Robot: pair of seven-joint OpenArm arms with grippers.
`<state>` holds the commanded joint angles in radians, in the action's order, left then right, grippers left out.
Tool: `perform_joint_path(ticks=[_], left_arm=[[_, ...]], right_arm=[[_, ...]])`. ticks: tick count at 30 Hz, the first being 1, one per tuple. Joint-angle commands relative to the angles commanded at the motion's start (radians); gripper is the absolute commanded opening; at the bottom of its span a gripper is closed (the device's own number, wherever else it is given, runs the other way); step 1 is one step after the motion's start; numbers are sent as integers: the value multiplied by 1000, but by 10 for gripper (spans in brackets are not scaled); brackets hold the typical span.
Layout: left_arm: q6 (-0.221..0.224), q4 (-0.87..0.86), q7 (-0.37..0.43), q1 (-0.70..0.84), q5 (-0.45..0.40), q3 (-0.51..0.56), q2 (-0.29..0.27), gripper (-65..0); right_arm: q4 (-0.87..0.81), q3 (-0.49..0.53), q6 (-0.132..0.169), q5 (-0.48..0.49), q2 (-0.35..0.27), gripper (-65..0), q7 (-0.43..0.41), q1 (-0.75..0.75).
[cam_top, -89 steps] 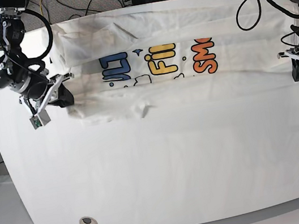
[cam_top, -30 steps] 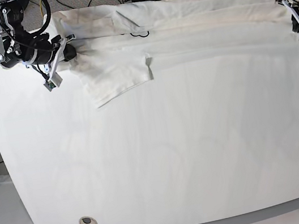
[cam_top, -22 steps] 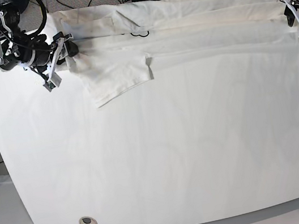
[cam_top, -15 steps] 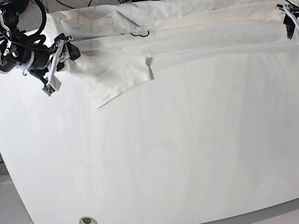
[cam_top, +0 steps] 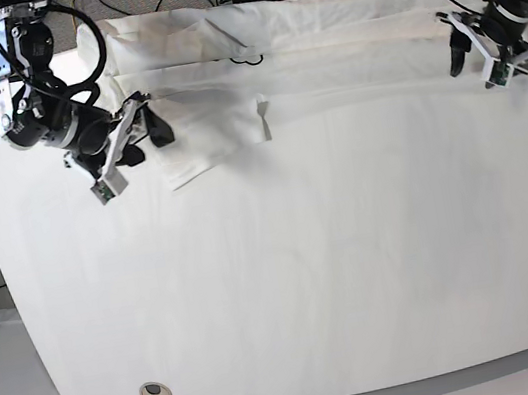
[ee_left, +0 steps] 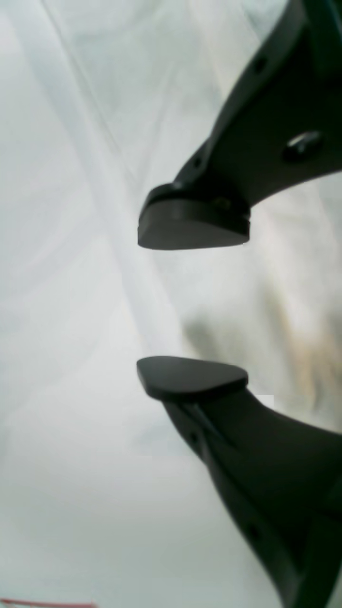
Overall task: Fold the T-shirt properly
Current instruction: 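Open both grippers and release the folded edge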
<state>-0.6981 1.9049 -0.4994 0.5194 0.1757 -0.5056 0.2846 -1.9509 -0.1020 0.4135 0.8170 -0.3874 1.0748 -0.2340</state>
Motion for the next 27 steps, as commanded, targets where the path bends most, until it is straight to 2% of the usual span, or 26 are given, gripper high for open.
perform_joint_path(ticks=[1,2,4,6,8,9,13,16,23,27], left_arm=[[0,5,2,8,0,-2,-12,-329],[0,5,3,11,0,-5,-21,-371],[0,5,5,11,0,-5,-21,-513],[0,3,5,11,0,-5,-23,-638],[0,-6,3,9,-3,0,-23,-650],[0,-15,3,9,-3,2,-23,-650],[0,-66,3,8,-5,48,-23,-650],[0,-133,5,8,-5,63,-23,-650],[0,-250,6,-6,-5,64,-23,-650],[0,-290,6,-31,-5,64,-23,-650]], right_arm=[[0,2,25,32,11,-298,0,-18],[0,-2,48,61,21,-323,0,-31],[0,0,87,84,34,-406,-2,-46],[5,5,104,78,34,-510,-2,-60],[20,6,106,78,34,-617,-2,-66],[35,8,104,78,34,-650,-2,-68],[115,8,110,9,28,-650,-2,-69],[123,8,135,-81,34,-650,-2,-92],[232,9,176,-181,35,-650,-9,-101],[288,9,184,-189,29,-650,-86,-101]])
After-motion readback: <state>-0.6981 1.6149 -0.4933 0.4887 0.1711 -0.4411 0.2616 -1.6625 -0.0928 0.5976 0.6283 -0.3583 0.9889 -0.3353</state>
